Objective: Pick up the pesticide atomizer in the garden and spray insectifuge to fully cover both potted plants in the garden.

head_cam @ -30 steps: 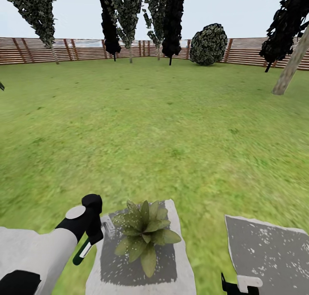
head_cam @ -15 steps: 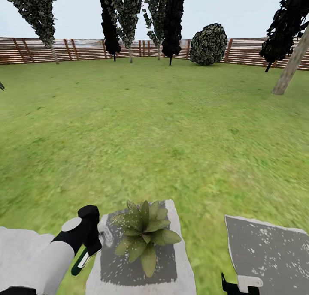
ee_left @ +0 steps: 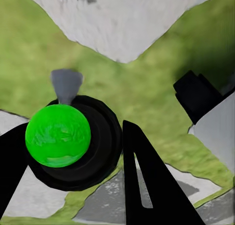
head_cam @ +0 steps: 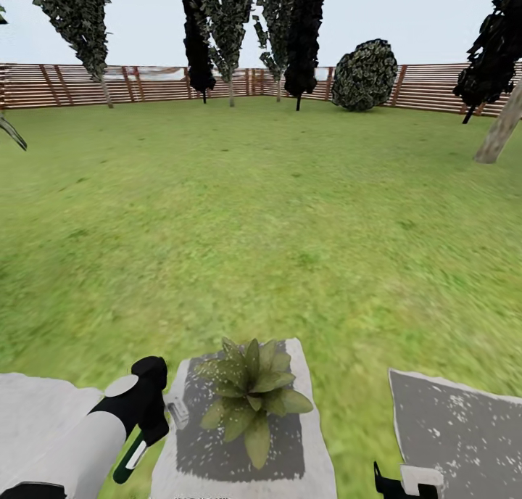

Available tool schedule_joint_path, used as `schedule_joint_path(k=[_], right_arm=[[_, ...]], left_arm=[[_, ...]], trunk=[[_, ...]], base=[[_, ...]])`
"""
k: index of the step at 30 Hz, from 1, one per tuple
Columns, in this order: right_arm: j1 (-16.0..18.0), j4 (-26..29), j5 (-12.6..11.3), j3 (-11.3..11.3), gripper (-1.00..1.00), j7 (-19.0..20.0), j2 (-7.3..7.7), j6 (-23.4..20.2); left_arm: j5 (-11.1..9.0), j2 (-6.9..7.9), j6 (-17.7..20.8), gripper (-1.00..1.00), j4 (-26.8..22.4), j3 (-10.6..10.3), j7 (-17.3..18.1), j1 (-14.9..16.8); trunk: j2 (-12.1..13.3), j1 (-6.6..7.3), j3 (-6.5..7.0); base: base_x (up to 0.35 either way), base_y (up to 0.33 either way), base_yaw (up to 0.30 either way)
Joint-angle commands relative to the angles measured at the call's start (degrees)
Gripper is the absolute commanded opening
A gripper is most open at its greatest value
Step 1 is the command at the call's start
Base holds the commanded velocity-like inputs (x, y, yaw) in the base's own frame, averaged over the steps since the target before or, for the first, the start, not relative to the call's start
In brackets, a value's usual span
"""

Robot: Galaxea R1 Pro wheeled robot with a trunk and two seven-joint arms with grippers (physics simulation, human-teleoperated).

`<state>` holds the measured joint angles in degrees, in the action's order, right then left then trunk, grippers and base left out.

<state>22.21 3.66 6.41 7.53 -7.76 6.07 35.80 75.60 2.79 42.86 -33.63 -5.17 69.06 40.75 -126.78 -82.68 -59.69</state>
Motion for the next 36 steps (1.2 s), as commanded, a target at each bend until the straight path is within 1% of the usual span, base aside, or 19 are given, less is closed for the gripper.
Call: schedule_joint_path(k=[1, 4, 7, 10, 18, 19, 20, 21, 22, 24, 26, 28, 30, 36], right_arm=[[0.0, 0.0, 0.6, 0.4, 1.00, -0.2, -0.01, 0.1], [0.0, 0.0, 0.6, 0.4, 1.00, -0.2, -0.01, 0.1], [0.0, 0.0, 0.6, 0.4, 1.00, -0.2, -0.01, 0.1], [0.0, 0.0, 0.6, 0.4, 1.00, -0.3, 0.05, 0.1], [0.0, 0.0, 0.6, 0.4, 1.00, -0.3, 0.08, 0.1], [0.0, 0.0, 0.6, 0.4, 1.00, -0.3, 0.08, 0.1], [0.0, 0.0, 0.6, 0.4, 1.00, -0.3, 0.08, 0.1], [0.0, 0.0, 0.6, 0.4, 1.00, -0.3, 0.08, 0.1], [0.0, 0.0, 0.6, 0.4, 1.00, -0.3, 0.08, 0.1], [0.0, 0.0, 0.6, 0.4, 1.00, -0.3, 0.08, 0.1], [0.0, 0.0, 0.6, 0.4, 1.00, -0.3, 0.08, 0.1], [0.0, 0.0, 0.6, 0.4, 1.00, -0.3, 0.08, 0.1], [0.0, 0.0, 0.6, 0.4, 1.00, -0.3, 0.08, 0.1], [0.0, 0.0, 0.6, 0.4, 1.00, -0.3, 0.08, 0.1]], left_arm=[[0.2, 0.04, 0.5, -1.00, -0.1, -0.3, 0.3, 0.0], [0.1, 0.08, 0.5, -1.00, -0.1, 0.0, 0.2, 0.0], [0.2, 0.10, 0.5, -1.00, -0.2, 3.2, 0.2, 0.0], [0.2, 0.14, 0.4, -1.00, -0.2, 4.3, 0.0, 0.0], [0.2, 0.11, 0.3, -1.00, -0.1, 4.5, 0.0, 0.0], [0.2, 0.11, 0.3, -1.00, 0.2, 4.5, -0.5, 0.0], [0.1, 0.11, 0.2, -1.00, 0.8, 4.5, -4.0, -0.4], [0.1, 0.11, 0.2, -1.00, 1.0, 4.5, -5.3, -0.7], [0.0, 0.11, 0.2, -1.00, 1.2, 4.5, -5.9, -1.0], [0.0, 0.11, 0.2, -1.00, 1.3, 4.5, -6.1, -1.0], [-2.1, 0.17, 0.1, -1.00, 1.5, 4.5, -6.1, -1.0], [-3.5, 0.16, 0.1, -1.00, 1.5, 4.5, -6.2, -1.0], [-3.9, 0.16, 0.0, -1.00, 1.6, 4.5, -6.3, -1.0], [-4.0, 0.20, 0.0, -1.00, 1.6, 4.5, -6.3, -1.0]], trunk=[[0.0, 0.01, -0.05], [0.0, 0.01, -0.05], [0.0, 0.01, -0.05], [0.0, 0.01, -0.05], [0.0, 0.01, -0.05], [0.0, 0.01, -0.05], [0.0, 0.01, -0.05], [0.0, 0.01, -0.05], [0.0, 0.01, -0.05], [0.0, 0.01, -0.05], [0.0, 0.01, -0.05], [0.0, 0.01, -0.05], [0.0, 0.01, -0.05], [0.0, 0.01, -0.05]], base=[[0.000, 0.000, 0.265], [0.000, 0.000, 0.268], [0.020, -0.006, 0.269], [0.133, -0.115, 0.157], [0.166, -0.207, 0.014], [0.141, -0.242, 0.000], [0.052, -0.244, 0.000], [-0.090, -0.234, 0.000], [-0.203, -0.207, 0.000], [-0.228, -0.199, 0.000], [-0.080, -0.066, 0.106], [-0.024, -0.020, 0.219], [-0.005, -0.004, 0.264], [-0.001, -0.001, 0.275]])
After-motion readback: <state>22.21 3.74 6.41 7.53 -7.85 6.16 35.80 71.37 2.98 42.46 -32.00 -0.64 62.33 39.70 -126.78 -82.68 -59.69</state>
